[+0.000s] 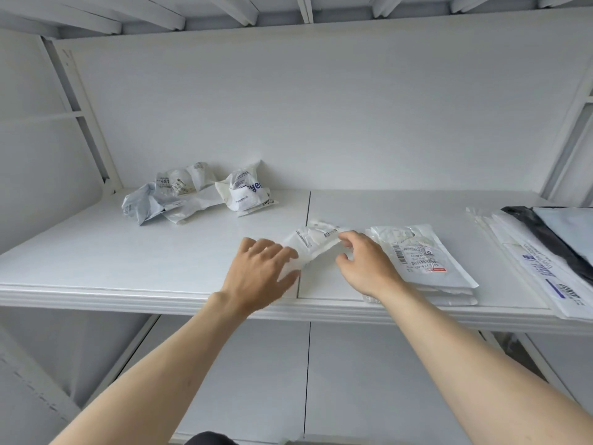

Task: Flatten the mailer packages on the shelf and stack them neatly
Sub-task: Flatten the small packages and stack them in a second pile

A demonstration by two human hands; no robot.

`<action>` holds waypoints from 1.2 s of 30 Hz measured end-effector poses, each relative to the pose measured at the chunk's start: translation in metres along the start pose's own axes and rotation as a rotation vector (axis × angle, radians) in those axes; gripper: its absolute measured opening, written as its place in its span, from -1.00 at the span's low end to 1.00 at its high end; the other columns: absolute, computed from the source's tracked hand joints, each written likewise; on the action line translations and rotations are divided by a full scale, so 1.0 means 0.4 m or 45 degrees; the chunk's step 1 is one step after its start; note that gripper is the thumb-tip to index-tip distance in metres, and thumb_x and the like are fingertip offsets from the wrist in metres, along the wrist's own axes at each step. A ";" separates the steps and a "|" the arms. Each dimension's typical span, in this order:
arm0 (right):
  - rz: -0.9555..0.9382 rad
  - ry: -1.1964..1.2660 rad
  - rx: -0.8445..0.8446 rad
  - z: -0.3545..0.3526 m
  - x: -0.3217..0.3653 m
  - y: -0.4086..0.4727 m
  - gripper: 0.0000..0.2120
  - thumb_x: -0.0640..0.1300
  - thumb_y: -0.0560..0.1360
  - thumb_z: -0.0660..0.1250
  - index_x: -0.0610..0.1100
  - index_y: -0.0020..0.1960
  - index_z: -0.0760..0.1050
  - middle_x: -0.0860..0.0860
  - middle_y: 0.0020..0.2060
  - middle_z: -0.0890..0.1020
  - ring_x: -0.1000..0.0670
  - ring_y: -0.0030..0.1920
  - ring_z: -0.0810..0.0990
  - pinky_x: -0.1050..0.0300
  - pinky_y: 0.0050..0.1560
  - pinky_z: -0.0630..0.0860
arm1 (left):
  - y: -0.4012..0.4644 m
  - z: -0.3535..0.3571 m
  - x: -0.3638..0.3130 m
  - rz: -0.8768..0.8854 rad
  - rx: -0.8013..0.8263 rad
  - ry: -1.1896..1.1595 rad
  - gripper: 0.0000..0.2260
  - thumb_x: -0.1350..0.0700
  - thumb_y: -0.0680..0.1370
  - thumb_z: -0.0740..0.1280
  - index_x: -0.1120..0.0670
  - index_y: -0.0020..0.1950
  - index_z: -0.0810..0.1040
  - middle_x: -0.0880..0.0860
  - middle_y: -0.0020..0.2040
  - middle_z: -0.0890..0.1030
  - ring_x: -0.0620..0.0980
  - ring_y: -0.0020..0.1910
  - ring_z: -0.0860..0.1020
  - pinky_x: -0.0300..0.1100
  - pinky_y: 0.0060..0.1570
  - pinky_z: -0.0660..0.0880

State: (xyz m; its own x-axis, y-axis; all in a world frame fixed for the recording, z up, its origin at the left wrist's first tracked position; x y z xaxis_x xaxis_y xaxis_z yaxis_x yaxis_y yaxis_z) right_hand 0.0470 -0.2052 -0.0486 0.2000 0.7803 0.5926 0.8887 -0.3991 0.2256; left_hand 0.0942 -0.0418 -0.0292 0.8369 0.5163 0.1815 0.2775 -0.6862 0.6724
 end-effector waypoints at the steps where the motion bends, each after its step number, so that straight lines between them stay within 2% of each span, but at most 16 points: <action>1: 0.007 0.004 0.008 0.003 0.000 -0.002 -0.57 -0.18 0.55 0.19 -0.10 0.42 0.37 -0.04 0.34 0.47 -0.04 0.34 0.44 0.05 0.31 0.37 | -0.009 -0.004 -0.013 -0.005 -0.007 -0.108 -0.81 -0.06 0.49 0.30 -0.01 0.01 0.59 -0.11 -0.16 0.65 0.03 -0.10 0.64 -0.07 -0.12 0.45; 3: 0.004 -0.007 0.016 0.007 -0.001 -0.003 -0.59 -0.19 0.55 0.19 -0.10 0.39 0.40 -0.05 0.33 0.47 -0.05 0.32 0.46 0.07 0.30 0.38 | -0.014 -0.011 -0.013 -0.103 -0.030 -0.278 -0.78 -0.01 0.54 0.19 0.01 0.02 0.59 -0.10 -0.11 0.65 0.02 -0.10 0.64 -0.08 -0.13 0.45; 5: -0.001 -0.017 0.010 0.006 -0.002 -0.004 -0.61 -0.19 0.55 0.18 -0.11 0.37 0.43 -0.05 0.33 0.46 -0.05 0.31 0.46 0.08 0.28 0.38 | -0.004 -0.002 0.022 -0.297 0.016 -0.332 -0.72 -0.02 0.57 0.12 -0.02 0.12 0.57 -0.08 0.08 0.60 0.03 0.04 0.58 -0.05 -0.01 0.42; 7: -0.001 -0.021 0.004 0.007 -0.005 -0.005 -0.60 -0.20 0.55 0.19 -0.11 0.38 0.42 -0.04 0.34 0.43 -0.04 0.31 0.45 0.10 0.27 0.37 | -0.010 0.055 0.064 -0.511 0.275 -0.439 -0.66 -0.09 0.62 0.05 -0.12 0.32 0.47 -0.08 0.33 0.46 0.02 0.27 0.45 -0.03 0.20 0.35; 8: -0.001 -0.019 0.006 0.007 -0.005 -0.004 -0.60 -0.20 0.55 0.19 -0.12 0.39 0.40 -0.04 0.36 0.40 -0.04 0.32 0.44 0.12 0.27 0.35 | -0.020 0.093 0.071 -0.587 0.445 -0.531 -0.64 -0.12 0.64 0.04 -0.17 0.41 0.38 -0.08 0.39 0.41 0.02 0.32 0.42 -0.04 0.26 0.33; 10: -0.003 -0.004 0.011 0.008 -0.003 0.000 -0.58 -0.20 0.56 0.18 -0.14 0.42 0.36 -0.05 0.39 0.35 -0.05 0.36 0.40 0.12 0.29 0.32 | -0.036 0.130 0.060 -0.611 0.617 -0.598 -0.62 -0.17 0.64 0.07 -0.24 0.47 0.28 -0.07 0.34 0.43 0.02 0.28 0.45 -0.07 0.25 0.36; 14: 0.000 0.020 0.000 0.015 0.010 0.018 -0.55 -0.14 0.60 0.16 -0.14 0.48 0.26 -0.06 0.45 0.25 -0.07 0.43 0.32 0.06 0.37 0.29 | -0.027 0.112 0.035 -0.560 0.572 -0.634 -0.64 -0.27 0.57 0.16 -0.28 0.36 0.36 -0.17 0.00 0.54 -0.12 -0.15 0.54 -0.10 0.09 0.46; 17: -0.024 0.025 -0.066 0.010 0.036 0.048 -0.56 -0.09 0.61 0.16 -0.12 0.47 0.26 -0.04 0.46 0.18 -0.10 0.45 0.22 0.01 0.41 0.25 | -0.019 0.116 0.009 -0.507 0.615 -0.638 -0.69 -0.21 0.60 0.17 -0.26 0.33 0.43 -0.21 -0.11 0.63 -0.13 -0.20 0.53 -0.12 0.05 0.48; 20: -0.060 0.004 -0.027 0.022 0.077 0.091 -0.54 -0.07 0.63 0.11 -0.10 0.52 0.22 -0.03 0.52 0.13 -0.09 0.51 0.11 -0.02 0.46 0.18 | 0.002 0.105 0.023 -0.560 0.529 -0.634 -0.75 -0.06 0.60 0.19 -0.21 0.23 0.54 -0.21 -0.12 0.61 -0.11 -0.15 0.57 -0.13 0.03 0.48; 22: -0.120 -0.107 0.090 0.054 0.108 0.112 -0.53 -0.06 0.65 0.07 -0.07 0.54 0.19 -0.03 0.55 0.09 -0.06 0.55 0.03 -0.01 0.48 0.13 | 0.014 0.104 0.048 -0.603 0.469 -0.605 -0.76 0.01 0.59 0.21 -0.17 0.19 0.58 -0.19 -0.01 0.56 -0.09 -0.09 0.58 -0.11 0.05 0.49; 25: -0.224 -0.276 0.154 0.085 0.151 0.128 -0.55 -0.05 0.67 0.02 -0.06 0.54 0.19 -0.02 0.57 0.08 -0.02 0.55 -0.01 -0.01 0.43 0.14 | 0.024 0.124 0.087 -0.694 0.431 -0.632 -0.74 0.06 0.59 0.22 -0.10 0.25 0.55 -0.09 0.22 0.50 -0.03 0.05 0.57 -0.11 0.09 0.47; 28: -0.282 -0.373 0.218 0.133 0.160 0.129 -0.55 0.02 0.68 -0.04 -0.11 0.52 0.20 -0.06 0.57 0.08 -0.06 0.56 -0.03 -0.02 0.46 0.10 | 0.029 0.144 0.115 -0.789 0.386 -0.680 -0.69 0.12 0.61 0.17 -0.02 0.33 0.50 -0.04 0.33 0.46 0.00 0.20 0.52 -0.18 0.09 0.39; 32: -0.220 -0.501 0.316 0.195 0.077 0.104 -0.39 0.19 0.65 -0.10 -0.13 0.58 0.00 -0.07 0.59 -0.04 -0.04 0.58 -0.15 -0.01 0.54 -0.14 | 0.031 0.163 0.126 -0.905 0.345 -0.855 -0.66 0.05 0.68 0.03 0.03 0.35 0.48 -0.01 0.36 0.45 -0.03 0.34 0.41 -0.21 0.24 0.28; 36: -0.153 -0.426 0.329 0.204 0.039 0.095 -0.33 0.24 0.63 -0.14 -0.11 0.60 -0.15 -0.04 0.59 -0.15 0.01 0.57 -0.23 0.01 0.54 -0.22 | 0.051 0.185 0.122 -0.895 0.365 -0.853 -0.62 -0.01 0.68 -0.03 -0.03 0.39 0.45 -0.07 0.46 0.37 -0.09 0.47 0.27 0.02 0.44 0.18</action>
State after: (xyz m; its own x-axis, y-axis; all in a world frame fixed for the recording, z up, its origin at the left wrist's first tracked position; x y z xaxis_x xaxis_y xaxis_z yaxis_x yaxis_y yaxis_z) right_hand 0.1175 -0.1688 -0.0938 0.1739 0.9438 0.2810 0.9793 -0.1958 0.0513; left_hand 0.1757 -0.0685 -0.0597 0.5084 0.5170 -0.6886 0.8382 -0.4803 0.2582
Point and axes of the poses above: each hand's wrist, its own y-axis towards the middle knuckle, its own z-axis out of the palm, x = y × z, the point moved 10 cm from there along y, towards the middle knuckle
